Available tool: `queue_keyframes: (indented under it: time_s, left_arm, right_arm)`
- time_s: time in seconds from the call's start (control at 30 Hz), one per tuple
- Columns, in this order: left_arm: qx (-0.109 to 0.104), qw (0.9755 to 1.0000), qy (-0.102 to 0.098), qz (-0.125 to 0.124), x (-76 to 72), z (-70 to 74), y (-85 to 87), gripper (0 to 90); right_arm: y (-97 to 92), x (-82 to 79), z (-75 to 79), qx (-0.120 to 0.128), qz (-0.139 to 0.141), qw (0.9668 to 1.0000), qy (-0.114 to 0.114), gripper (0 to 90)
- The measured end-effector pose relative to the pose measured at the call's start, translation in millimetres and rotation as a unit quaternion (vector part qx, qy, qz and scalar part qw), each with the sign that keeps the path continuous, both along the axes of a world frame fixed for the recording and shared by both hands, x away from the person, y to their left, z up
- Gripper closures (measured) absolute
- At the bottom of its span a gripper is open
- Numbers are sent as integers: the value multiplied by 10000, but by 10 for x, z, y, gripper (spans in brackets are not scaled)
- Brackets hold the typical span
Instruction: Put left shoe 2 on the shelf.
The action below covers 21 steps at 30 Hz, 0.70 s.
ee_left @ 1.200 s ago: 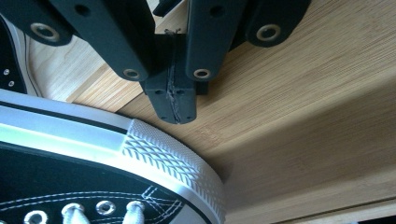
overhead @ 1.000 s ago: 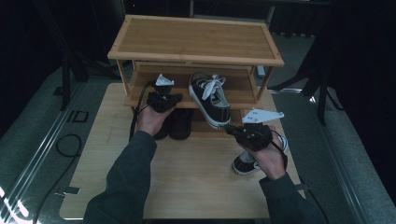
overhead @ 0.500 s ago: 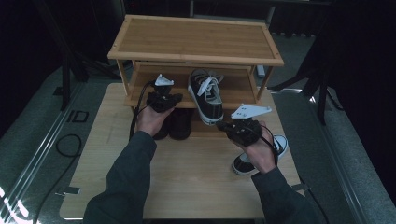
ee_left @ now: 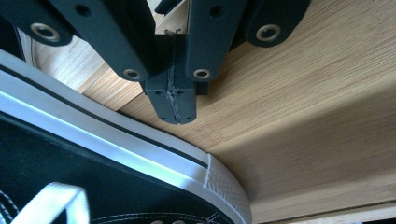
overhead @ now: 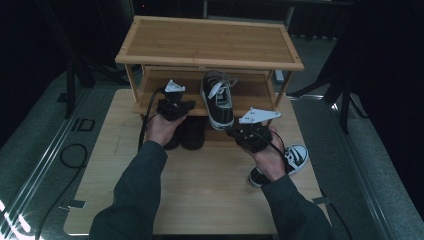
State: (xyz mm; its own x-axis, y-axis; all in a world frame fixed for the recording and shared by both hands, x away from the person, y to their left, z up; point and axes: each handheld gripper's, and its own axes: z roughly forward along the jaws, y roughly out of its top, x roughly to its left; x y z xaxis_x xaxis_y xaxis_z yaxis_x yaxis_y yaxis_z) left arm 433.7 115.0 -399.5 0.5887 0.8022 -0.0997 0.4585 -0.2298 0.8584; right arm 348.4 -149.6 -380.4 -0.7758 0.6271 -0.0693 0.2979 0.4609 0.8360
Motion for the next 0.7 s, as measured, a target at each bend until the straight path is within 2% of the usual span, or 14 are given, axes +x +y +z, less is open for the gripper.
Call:
queue_keyframes:
  time_s: [0.4, 0.7]
  left_arm:
    - [-27, 10000, 7, -4, 1, -2, 2, 900]
    - [-15, 10000, 2, -2, 1, -1, 0, 900]
  right_arm:
    - [185, 86, -22, 98, 49, 9999, 32, 900]
    - [315, 132, -30, 24, 69, 10000, -45, 900]
